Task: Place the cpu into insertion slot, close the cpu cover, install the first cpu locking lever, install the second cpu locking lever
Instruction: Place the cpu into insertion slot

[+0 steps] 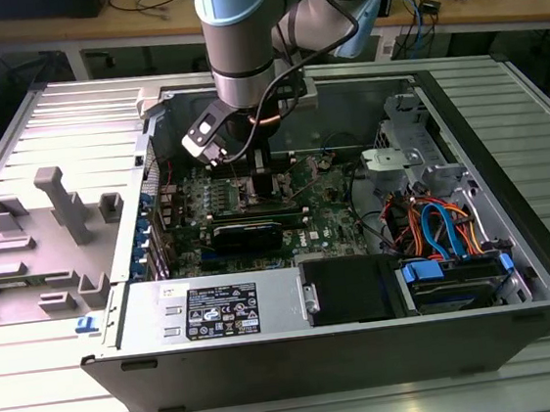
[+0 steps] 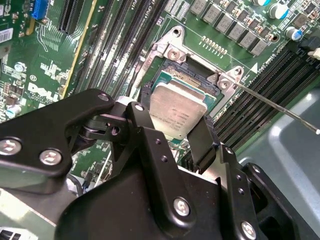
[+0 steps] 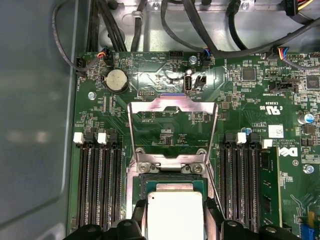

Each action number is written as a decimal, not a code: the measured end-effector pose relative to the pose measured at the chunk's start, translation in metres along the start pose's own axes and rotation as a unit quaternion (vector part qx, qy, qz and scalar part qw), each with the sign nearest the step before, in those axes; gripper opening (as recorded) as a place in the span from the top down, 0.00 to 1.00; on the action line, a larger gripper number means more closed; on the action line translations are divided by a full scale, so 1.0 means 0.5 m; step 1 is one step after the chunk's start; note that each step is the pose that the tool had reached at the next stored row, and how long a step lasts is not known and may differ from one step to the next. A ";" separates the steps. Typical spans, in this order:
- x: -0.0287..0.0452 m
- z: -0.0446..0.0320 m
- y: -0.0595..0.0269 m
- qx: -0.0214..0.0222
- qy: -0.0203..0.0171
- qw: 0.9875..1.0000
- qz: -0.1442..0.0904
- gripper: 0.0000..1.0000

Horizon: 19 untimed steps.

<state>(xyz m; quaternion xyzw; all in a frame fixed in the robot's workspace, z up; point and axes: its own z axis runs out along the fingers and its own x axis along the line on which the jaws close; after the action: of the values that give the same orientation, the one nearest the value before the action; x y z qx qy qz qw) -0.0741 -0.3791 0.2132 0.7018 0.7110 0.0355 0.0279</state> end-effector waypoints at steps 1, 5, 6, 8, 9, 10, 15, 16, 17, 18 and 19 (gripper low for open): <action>0.000 0.000 0.000 0.000 0.000 1.000 0.001 0.45; 0.000 0.000 0.000 0.000 -0.001 1.000 0.006 0.45; 0.001 0.000 0.000 0.000 -0.001 1.000 0.017 0.45; 0.000 0.000 0.000 0.000 -0.002 1.000 0.024 0.45; 0.000 0.000 0.000 0.000 -0.002 1.000 0.024 0.45; 0.000 0.000 0.000 0.000 -0.002 1.000 0.024 0.45; 0.001 0.001 0.000 0.000 -0.002 1.000 0.024 0.45; 0.002 0.001 0.000 0.000 -0.002 1.000 0.024 0.45; 0.002 0.001 0.000 0.000 -0.002 1.000 0.024 0.45; 0.003 0.001 0.000 0.000 -0.002 1.000 0.024 0.45; 0.004 0.001 0.000 0.000 -0.002 1.000 0.024 0.45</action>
<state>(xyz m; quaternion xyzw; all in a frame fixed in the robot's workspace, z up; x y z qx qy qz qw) -0.0740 -0.3773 0.2126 0.7189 0.6937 0.0347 0.0285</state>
